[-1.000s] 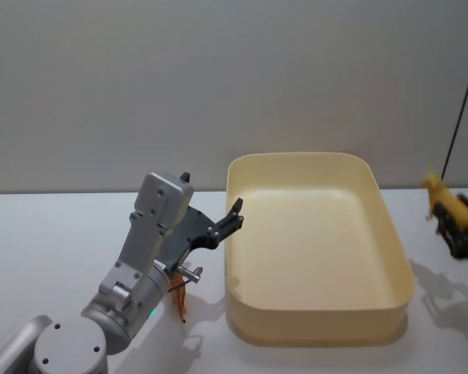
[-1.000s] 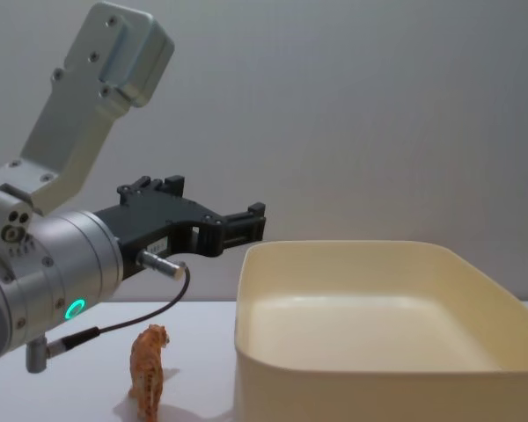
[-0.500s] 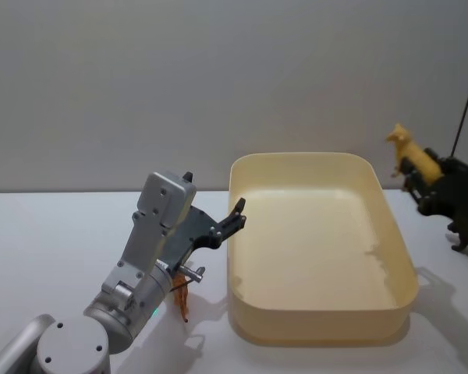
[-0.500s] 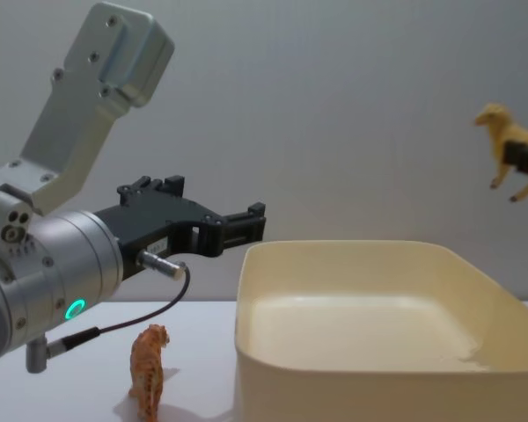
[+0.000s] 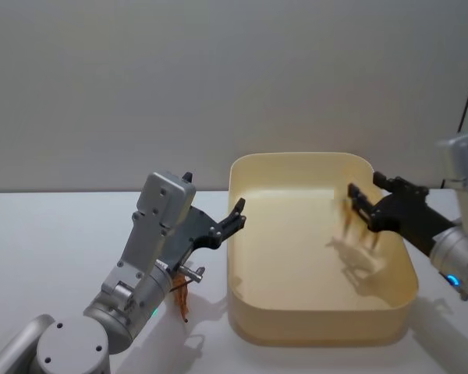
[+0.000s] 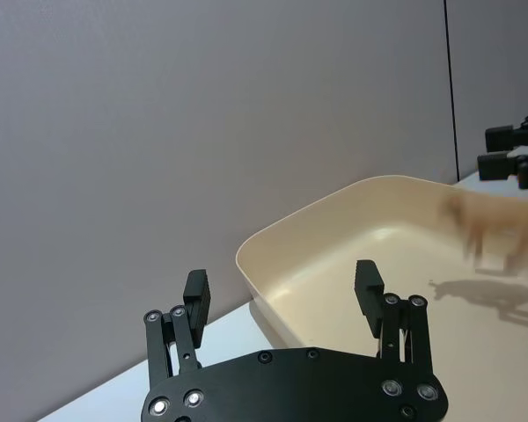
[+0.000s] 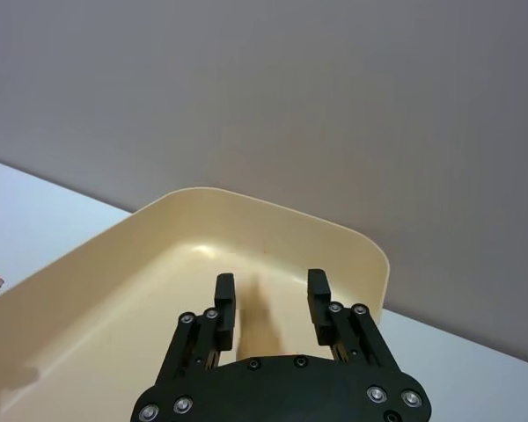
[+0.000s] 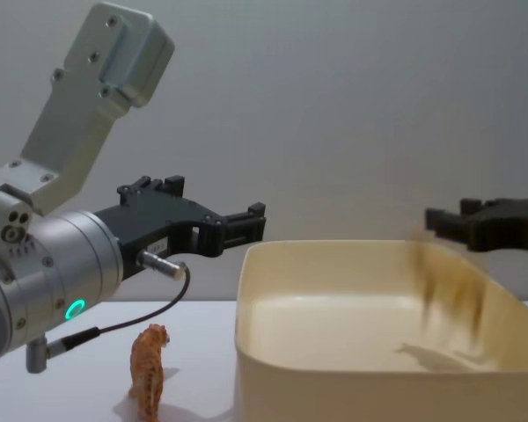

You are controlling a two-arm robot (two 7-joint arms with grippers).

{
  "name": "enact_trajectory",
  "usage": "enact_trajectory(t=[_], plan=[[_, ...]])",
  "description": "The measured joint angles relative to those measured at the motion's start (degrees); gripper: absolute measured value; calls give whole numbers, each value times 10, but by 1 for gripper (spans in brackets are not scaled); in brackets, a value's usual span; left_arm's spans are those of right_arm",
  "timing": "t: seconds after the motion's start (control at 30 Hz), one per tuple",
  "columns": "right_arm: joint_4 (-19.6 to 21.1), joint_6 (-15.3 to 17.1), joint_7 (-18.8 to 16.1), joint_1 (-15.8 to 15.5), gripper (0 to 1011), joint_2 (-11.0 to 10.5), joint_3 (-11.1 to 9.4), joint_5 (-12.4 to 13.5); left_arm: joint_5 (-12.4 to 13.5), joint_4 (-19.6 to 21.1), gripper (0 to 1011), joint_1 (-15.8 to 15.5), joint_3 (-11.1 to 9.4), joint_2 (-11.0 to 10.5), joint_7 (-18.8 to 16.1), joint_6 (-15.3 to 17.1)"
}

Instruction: Pick up the toy alternately with two hands and place it into the central storage box.

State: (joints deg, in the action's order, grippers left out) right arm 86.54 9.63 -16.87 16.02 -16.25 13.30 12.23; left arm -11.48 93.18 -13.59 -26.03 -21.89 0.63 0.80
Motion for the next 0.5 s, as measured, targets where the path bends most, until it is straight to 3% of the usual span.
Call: enact_trajectory(t=[0.27,0.5], plan=[[-23,5,-4,14,708,13,10,-16,0,0,1001,0,0,0,0,0],[-16,1,0,11,907,3,0,-4,0,0,1001,0,0,0,0,0]])
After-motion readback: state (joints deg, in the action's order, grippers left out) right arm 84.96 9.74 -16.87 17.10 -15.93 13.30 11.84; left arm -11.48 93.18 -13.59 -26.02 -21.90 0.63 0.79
